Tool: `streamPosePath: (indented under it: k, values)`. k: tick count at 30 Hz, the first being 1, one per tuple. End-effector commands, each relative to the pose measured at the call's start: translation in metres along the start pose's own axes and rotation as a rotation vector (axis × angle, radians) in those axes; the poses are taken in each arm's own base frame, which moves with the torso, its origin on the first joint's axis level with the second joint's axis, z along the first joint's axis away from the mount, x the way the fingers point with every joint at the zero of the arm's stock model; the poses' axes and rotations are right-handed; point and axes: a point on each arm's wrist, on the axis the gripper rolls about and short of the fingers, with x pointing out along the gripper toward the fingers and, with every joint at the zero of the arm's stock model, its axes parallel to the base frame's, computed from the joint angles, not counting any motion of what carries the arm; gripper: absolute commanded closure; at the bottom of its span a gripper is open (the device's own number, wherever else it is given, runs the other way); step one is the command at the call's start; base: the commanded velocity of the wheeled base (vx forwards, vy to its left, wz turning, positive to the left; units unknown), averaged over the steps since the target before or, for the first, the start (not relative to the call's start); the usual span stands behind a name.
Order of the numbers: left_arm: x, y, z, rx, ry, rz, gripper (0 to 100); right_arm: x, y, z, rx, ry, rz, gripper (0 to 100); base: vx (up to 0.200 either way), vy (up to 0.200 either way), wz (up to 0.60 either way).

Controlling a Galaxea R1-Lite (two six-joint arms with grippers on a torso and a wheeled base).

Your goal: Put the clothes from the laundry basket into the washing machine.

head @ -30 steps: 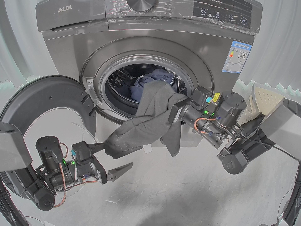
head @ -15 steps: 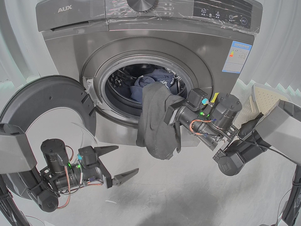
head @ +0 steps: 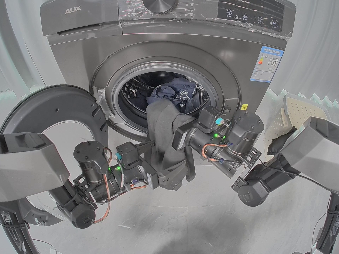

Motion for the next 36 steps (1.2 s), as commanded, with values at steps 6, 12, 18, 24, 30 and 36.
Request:
streamPosePath:
  k: [6, 12, 18, 24, 30, 36]
  values:
    - [0.023, 0.015, -0.027, -0.012, 0.031, 0.026, 0, 0.0, 0.017, -0.001, 0.01, 0.002, 0.03, 100, 0.0, 0.0, 0.0]
    - [0.037, 0.033, -0.029, -0.005, -0.009, 0.122, 0, -0.011, 0.032, 0.002, 0.028, 0.02, 0.047, 100, 0.0, 0.0, 0.0]
    - [0.043, 0.036, -0.025, -0.012, -0.038, 0.135, 100, -0.014, 0.036, 0.001, 0.043, 0.031, 0.046, 100, 0.0, 0.0, 0.0]
    - [0.042, 0.037, -0.023, -0.012, -0.045, 0.155, 100, -0.015, 0.029, 0.006, 0.042, 0.018, 0.027, 100, 0.0, 0.0, 0.0]
    - [0.03, 0.043, -0.009, -0.011, -0.067, 0.197, 100, -0.029, 0.002, 0.008, 0.051, 0.045, -0.047, 100, 0.0, 0.0, 0.0]
    - [0.02, 0.036, 0.005, -0.012, -0.088, 0.19, 100, -0.056, -0.012, -0.018, 0.051, 0.189, -0.096, 100, 0.0, 0.0, 0.0]
